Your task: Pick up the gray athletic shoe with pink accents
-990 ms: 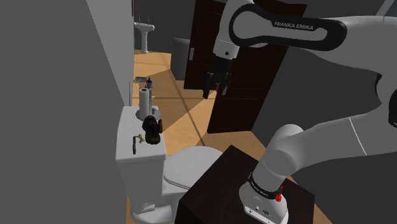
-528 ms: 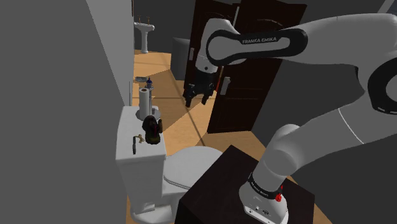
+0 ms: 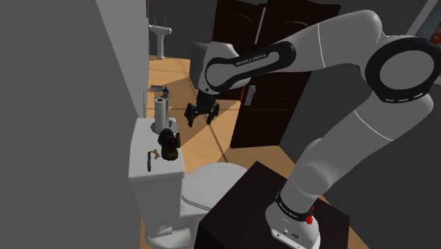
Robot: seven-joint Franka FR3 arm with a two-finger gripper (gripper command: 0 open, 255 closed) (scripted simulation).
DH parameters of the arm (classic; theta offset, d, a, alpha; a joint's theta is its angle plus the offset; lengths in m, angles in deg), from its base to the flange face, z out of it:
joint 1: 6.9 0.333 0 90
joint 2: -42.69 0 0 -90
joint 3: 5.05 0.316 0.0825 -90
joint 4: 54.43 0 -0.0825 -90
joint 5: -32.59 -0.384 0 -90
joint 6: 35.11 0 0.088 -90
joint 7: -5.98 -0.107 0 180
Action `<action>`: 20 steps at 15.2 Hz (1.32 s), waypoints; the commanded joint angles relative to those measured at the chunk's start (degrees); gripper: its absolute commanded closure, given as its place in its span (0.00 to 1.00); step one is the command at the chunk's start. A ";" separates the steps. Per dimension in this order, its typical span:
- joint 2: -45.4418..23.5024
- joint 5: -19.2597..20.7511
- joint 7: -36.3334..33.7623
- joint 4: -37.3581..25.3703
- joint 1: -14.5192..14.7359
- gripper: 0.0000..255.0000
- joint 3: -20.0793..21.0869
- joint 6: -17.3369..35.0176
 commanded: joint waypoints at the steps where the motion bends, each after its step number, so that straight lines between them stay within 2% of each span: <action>1: -4.51 0.25 -0.92 -1.04 -0.35 0.00 0.35 4.14; 8: -20.14 2.68 -5.91 -8.08 -0.70 0.00 1.29 14.76; 15: -35.80 5.99 -11.05 -18.95 0.54 0.00 0.02 21.48; 20: -38.92 6.39 -11.31 -19.40 0.87 0.00 -0.35 24.25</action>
